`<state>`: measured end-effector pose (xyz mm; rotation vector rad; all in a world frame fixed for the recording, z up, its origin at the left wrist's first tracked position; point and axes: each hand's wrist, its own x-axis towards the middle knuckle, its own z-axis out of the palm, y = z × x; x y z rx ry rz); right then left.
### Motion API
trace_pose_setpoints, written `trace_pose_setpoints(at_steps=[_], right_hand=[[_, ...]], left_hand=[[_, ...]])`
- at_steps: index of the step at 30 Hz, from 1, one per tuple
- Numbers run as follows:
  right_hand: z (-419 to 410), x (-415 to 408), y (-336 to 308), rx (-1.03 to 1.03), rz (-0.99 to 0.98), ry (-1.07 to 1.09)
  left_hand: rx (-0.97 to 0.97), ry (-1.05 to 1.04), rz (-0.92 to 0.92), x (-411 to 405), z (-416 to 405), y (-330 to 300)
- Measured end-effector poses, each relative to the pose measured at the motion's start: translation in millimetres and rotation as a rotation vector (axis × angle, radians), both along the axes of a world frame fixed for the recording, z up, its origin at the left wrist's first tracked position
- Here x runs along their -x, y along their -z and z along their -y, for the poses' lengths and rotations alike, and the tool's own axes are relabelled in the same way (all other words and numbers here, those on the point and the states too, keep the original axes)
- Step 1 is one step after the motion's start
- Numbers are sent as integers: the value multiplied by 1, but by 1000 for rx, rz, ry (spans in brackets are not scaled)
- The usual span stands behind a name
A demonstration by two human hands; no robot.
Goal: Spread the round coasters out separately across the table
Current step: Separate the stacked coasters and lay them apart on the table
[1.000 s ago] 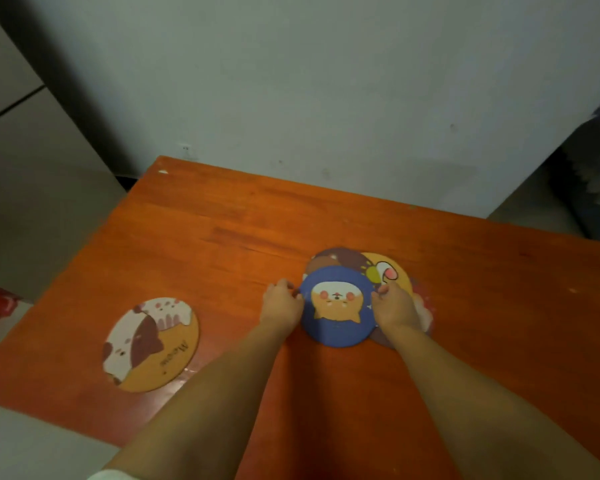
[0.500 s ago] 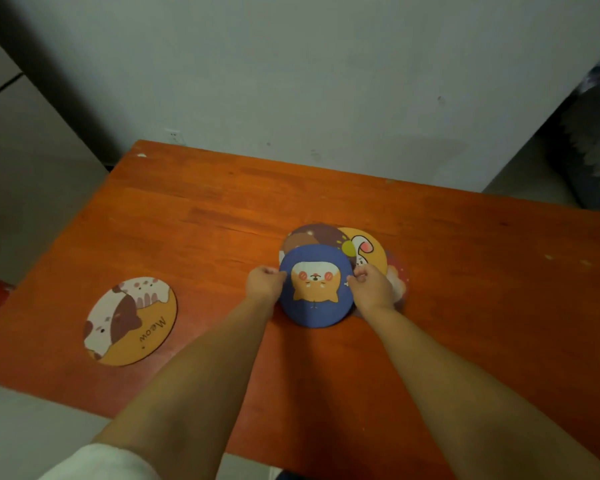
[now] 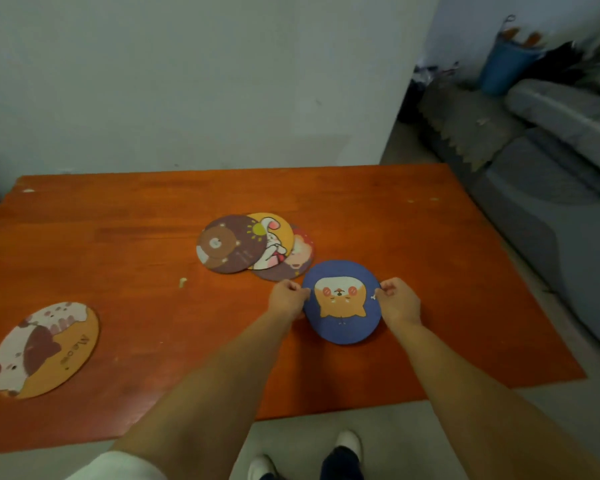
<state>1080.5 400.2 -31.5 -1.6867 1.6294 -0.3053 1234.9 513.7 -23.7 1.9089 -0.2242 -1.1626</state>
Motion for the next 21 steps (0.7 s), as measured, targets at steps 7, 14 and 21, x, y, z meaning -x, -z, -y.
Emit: trace_pose_setpoints(at_steps=[7,14,21], right_hand=[[41,58,23,-55,-87,-40],[54,59,31,-16,-292,-317],[71,3,13,-25,-226,-473]], left_hand=[[-205,153,250,57,44,29],[-411,267,473,65,56,33],[-467,140,467,16,35,23]])
